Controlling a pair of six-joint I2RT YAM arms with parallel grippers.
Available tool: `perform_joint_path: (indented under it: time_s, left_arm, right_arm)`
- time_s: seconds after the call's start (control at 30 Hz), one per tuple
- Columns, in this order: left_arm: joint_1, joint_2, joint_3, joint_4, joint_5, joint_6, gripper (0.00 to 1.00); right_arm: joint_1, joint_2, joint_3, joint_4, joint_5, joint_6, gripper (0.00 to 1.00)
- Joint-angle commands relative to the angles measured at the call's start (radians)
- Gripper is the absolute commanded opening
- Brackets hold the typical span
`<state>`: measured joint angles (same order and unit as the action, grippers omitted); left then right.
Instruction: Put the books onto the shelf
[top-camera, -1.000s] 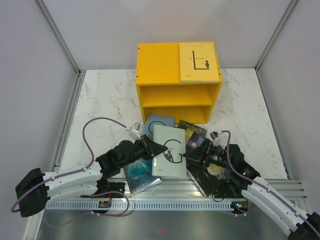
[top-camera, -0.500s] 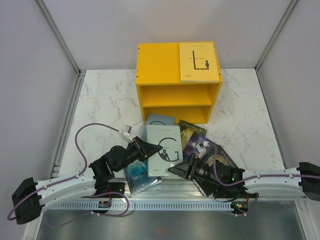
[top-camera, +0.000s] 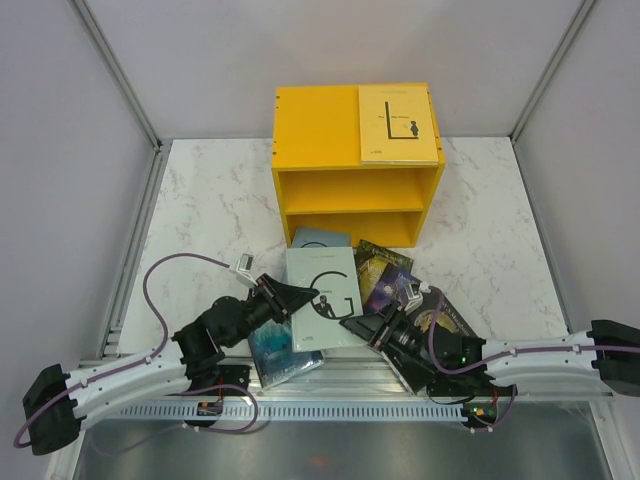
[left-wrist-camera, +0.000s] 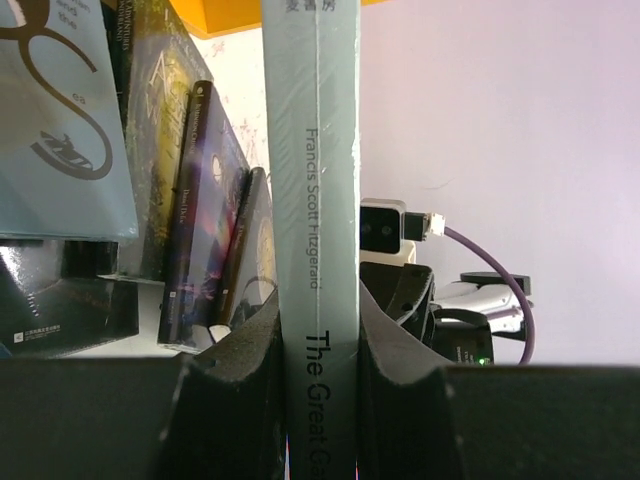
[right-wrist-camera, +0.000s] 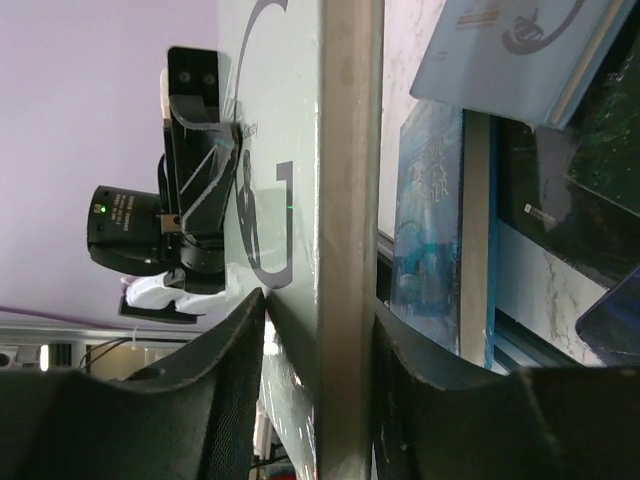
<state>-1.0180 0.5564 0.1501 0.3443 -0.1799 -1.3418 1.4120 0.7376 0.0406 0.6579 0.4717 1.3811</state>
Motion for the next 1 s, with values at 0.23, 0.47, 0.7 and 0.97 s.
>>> perform_joint_path:
  time_s: [0.23, 0.47, 0.7, 0.97]
  left_arm:
    - [-0.002, 0.048, 0.020, 0.029, -0.030, -0.031, 0.03]
    - [-0.002, -0.058, 0.158, -0.338, -0.081, 0.065, 0.80]
    - [-0.001, -0.167, 0.347, -0.734, -0.179, 0.139, 1.00]
    - [-0.001, -0.230, 0.555, -1.054, -0.273, 0.224, 1.00]
  right_arm:
    - [0.025, 0.114, 0.088, 0.253, -0.054, -0.082, 0.14]
    - [0.028, -0.124, 0.113, -0.072, 0.010, -0.109, 0.00]
    - [0.030, -0.444, 0.156, -0.382, 0.082, -0.113, 0.00]
    - [0.030, -0.485, 0.215, -0.436, 0.070, -0.090, 0.00]
